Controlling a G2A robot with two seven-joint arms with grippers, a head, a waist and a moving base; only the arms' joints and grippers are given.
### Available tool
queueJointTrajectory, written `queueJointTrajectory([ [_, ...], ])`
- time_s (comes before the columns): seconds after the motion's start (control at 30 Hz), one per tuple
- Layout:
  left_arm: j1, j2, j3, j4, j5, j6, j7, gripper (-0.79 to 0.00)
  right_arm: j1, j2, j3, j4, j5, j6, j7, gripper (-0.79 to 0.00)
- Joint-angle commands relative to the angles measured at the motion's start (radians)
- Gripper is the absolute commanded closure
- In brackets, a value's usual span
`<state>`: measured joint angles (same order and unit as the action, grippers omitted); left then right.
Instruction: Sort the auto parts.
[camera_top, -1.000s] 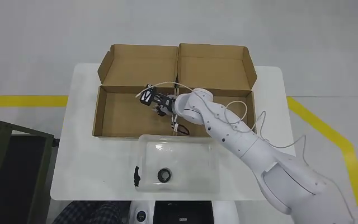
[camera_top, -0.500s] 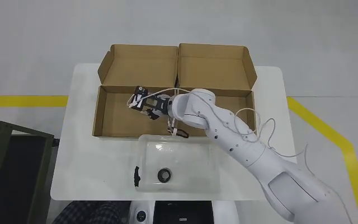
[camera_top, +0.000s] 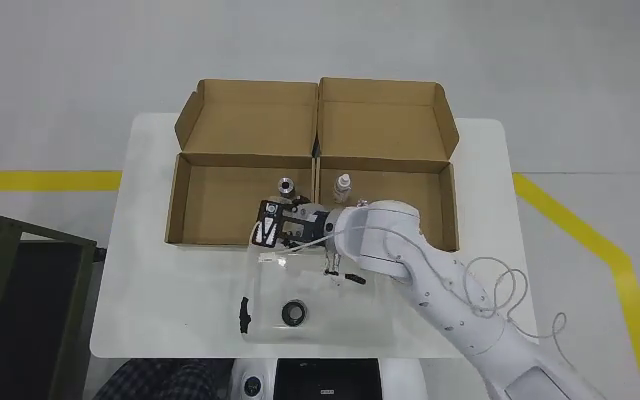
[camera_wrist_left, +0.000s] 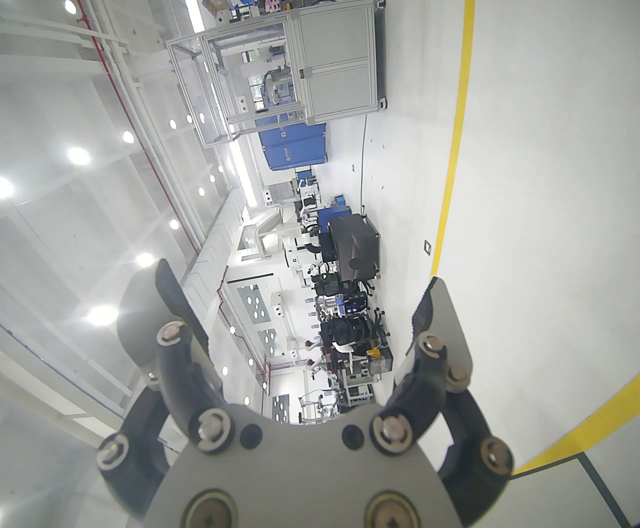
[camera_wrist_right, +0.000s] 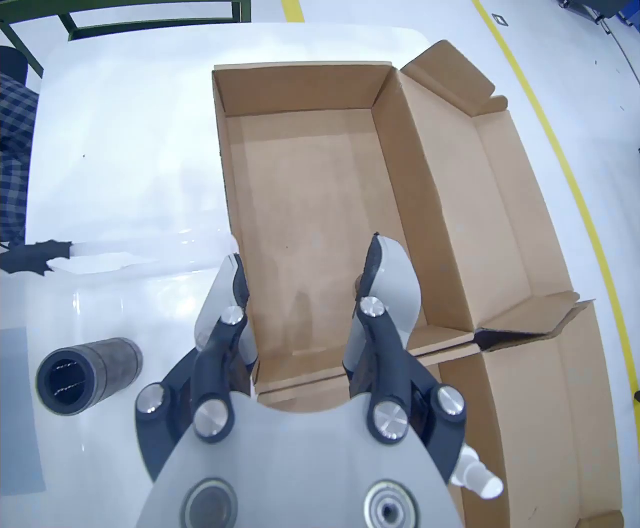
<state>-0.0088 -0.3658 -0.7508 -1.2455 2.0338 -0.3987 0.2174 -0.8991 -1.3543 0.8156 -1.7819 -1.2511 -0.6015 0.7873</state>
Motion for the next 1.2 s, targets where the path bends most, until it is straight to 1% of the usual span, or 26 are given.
queueJointTrajectory([
  [0.0,0.000,0.000,0.000,0.000,0.000,0.000,0.000,-0.785,-0.048,0.012,0.014,-0.042,-0.022,-0.027,0.005,-0.437],
  [0.13,0.000,0.000,0.000,0.000,0.000,0.000,0.000,-0.785,-0.124,0.034,0.048,-0.104,-0.037,-0.090,0.004,-0.459],
  [0.33,0.000,0.000,0.000,0.000,0.000,0.000,0.000,-0.785,-0.216,0.062,0.090,-0.191,-0.042,-0.167,0.009,-0.459],
  [0.67,0.000,0.000,0.000,0.000,0.000,0.000,0.000,-0.785,-0.321,0.098,0.118,-0.268,-0.043,-0.281,0.027,-0.486],
  [0.83,0.000,0.000,0.000,0.000,0.000,0.000,0.000,-0.785,-0.362,0.115,0.147,-0.286,-0.041,-0.303,0.029,-0.523],
  [0.97,0.000,0.000,0.000,0.000,0.000,0.000,0.000,-0.785,-0.387,0.126,0.156,-0.285,-0.048,-0.316,0.021,-0.600],
  [1.17,0.000,0.000,0.000,0.000,0.000,0.000,0.000,-0.785,-0.397,0.135,0.155,-0.243,-0.057,-0.313,-0.008,-0.573],
])
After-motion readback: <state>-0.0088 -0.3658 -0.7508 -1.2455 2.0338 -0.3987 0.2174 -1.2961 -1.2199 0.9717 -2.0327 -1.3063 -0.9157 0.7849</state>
